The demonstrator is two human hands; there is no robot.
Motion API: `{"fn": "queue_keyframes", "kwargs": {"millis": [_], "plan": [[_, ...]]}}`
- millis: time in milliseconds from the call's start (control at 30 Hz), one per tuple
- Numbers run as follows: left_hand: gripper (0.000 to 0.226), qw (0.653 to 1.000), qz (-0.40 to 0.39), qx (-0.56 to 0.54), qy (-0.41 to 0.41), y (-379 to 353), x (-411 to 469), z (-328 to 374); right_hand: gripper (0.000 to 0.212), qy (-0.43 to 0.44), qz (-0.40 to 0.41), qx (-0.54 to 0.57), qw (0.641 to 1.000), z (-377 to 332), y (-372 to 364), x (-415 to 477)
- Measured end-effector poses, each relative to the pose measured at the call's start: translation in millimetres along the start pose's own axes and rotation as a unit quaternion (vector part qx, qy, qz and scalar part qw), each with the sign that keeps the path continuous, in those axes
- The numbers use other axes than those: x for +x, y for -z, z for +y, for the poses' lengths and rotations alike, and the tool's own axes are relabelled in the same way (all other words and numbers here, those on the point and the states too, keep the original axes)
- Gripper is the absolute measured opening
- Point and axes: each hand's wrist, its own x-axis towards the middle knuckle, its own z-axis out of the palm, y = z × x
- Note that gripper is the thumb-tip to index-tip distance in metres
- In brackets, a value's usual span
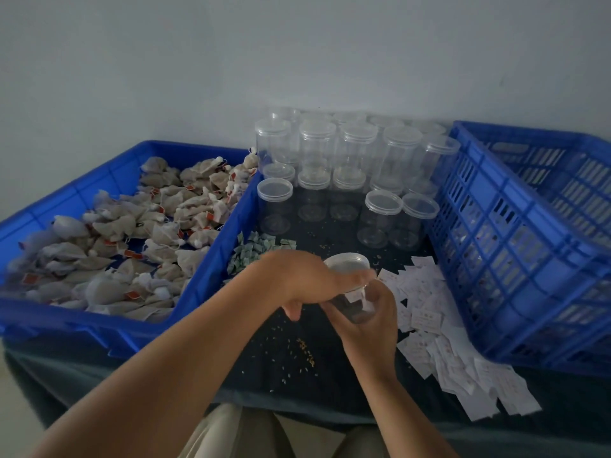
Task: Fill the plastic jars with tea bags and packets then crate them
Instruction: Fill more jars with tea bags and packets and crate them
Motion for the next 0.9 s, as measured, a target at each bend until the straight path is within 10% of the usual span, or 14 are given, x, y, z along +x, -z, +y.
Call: {"fn": "queue_keyframes", "kwargs": {"millis": [267, 433, 600, 900], "plan": [[0.090, 0.949, 0.090, 0.004, -0.303, 13, 7, -21, 0.079, 0.018, -0.051, -0.001, 0.999, 4, 0, -3], [0.057, 0.954, 0.193, -0.078, -0.215, 10, 6, -17, 0.090, 0.038, -0.023, -0.021, 0.999, 5, -3, -4], [0.026, 0.881, 0.256, -0.393, -0.057, 23, 20, -31, 0.077, -0.034, 0.039, 0.051, 0.997, 2, 3, 0], [0.052, 0.976, 0.194, -0.098, 0.001, -39, 63, -86, 0.079, -0.017, 0.020, 0.053, 0.998, 4, 3, 1]]}}
